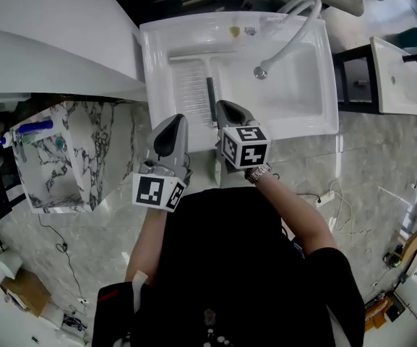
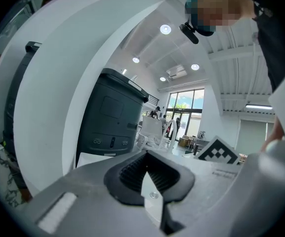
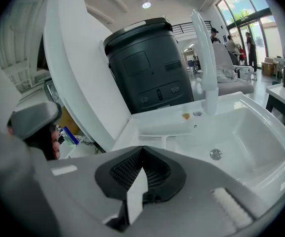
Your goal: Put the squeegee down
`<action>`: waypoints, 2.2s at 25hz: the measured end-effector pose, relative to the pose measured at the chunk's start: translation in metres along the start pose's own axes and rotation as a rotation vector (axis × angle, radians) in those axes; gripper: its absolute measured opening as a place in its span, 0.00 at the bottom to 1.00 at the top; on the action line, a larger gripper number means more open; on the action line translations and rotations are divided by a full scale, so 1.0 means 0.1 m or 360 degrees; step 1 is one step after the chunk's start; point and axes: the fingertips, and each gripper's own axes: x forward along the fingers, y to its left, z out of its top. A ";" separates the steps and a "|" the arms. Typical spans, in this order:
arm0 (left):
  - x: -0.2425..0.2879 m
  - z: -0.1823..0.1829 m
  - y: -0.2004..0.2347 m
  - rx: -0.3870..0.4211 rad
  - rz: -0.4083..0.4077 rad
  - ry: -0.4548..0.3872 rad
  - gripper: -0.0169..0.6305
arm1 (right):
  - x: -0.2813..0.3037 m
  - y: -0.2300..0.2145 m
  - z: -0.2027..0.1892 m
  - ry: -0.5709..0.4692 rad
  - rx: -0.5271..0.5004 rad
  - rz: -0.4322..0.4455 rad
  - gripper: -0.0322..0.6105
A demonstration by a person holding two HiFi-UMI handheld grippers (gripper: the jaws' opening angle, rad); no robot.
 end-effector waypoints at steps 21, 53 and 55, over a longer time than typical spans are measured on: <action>-0.02 0.77 0.04 0.0145 0.0032 -0.0178 0.03 | -0.96 0.88 1.35 -0.0592 -0.0282 0.0271 0.05; -0.11 1.64 -0.11 0.0261 0.0084 -0.0389 0.03 | -1.94 1.26 2.23 -0.1044 -0.0436 0.0406 0.05; -0.14 1.63 -0.11 0.0256 0.0089 -0.0391 0.03 | -1.94 1.26 2.21 -0.1037 -0.0435 0.0404 0.05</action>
